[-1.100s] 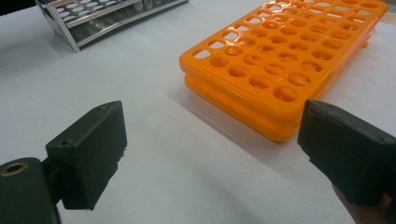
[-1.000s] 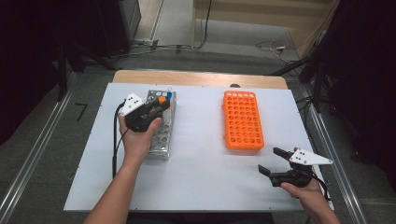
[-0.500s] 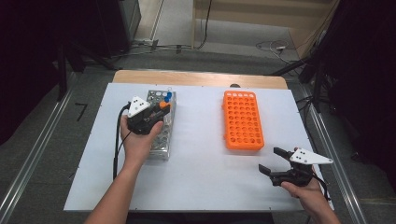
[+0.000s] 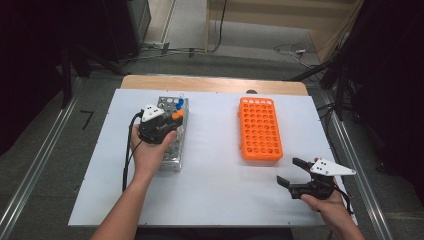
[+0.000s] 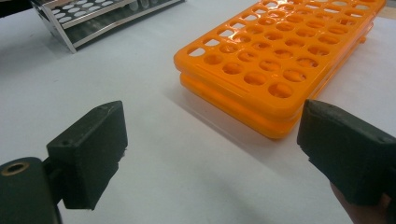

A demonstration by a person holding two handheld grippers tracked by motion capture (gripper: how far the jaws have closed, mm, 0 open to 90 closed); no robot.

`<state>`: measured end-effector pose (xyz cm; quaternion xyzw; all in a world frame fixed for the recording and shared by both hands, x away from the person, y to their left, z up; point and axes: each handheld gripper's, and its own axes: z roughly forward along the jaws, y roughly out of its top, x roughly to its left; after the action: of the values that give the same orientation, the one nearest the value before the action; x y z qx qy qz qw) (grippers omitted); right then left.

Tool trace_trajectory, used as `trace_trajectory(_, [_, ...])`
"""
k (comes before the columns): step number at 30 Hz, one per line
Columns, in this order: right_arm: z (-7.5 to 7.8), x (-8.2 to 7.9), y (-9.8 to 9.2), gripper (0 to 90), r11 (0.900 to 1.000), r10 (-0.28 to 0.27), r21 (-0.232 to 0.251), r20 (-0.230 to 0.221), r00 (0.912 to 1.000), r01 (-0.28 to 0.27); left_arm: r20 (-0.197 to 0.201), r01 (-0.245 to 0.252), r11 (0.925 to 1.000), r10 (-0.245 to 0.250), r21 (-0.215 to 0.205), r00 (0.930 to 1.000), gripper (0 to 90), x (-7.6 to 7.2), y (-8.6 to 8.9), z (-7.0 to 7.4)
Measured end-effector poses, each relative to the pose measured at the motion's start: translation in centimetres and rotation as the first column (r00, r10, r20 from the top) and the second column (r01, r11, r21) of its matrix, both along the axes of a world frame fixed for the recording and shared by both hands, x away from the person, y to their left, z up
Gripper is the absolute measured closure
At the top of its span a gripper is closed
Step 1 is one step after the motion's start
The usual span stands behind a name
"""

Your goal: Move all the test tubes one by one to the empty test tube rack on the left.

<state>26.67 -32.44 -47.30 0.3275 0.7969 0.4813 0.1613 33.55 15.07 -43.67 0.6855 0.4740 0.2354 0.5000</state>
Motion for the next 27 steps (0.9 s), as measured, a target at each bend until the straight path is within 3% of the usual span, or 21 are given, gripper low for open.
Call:
trace_trajectory(7, [0.0, 0.1, 0.0, 6.9, 1.000, -0.003, 0.004, 0.006, 1.0000, 0.003, 0.001, 0.066, 0.9973, -0.066, -0.030, 0.9978, 55.2, -0.2, 0.3, 0.2])
trace_trajectory(13, [0.1, 0.1, 0.0, 6.9, 1.000, -0.009, 0.007, 0.014, 0.9999, 0.009, 0.034, 0.094, 0.9921, -0.092, -0.083, 0.9952, 40.2, -0.9, 0.5, 0.5])
trace_trajectory(19, [0.1, 0.1, -0.1, 7.0, 1.000, -0.016, 0.015, 0.013, 0.9998, 0.016, 0.063, 0.135, 0.9870, -0.130, -0.088, 0.9896, 26.6, -1.9, 0.4, 0.8])
trace_trajectory(27, [0.1, 0.2, -0.1, 7.0, 1.000, -0.017, 0.012, 0.017, 0.9997, 0.017, 0.073, 0.147, 0.9842, -0.140, -0.098, 0.9874, 13.2, -3.3, 0.8, 0.8])
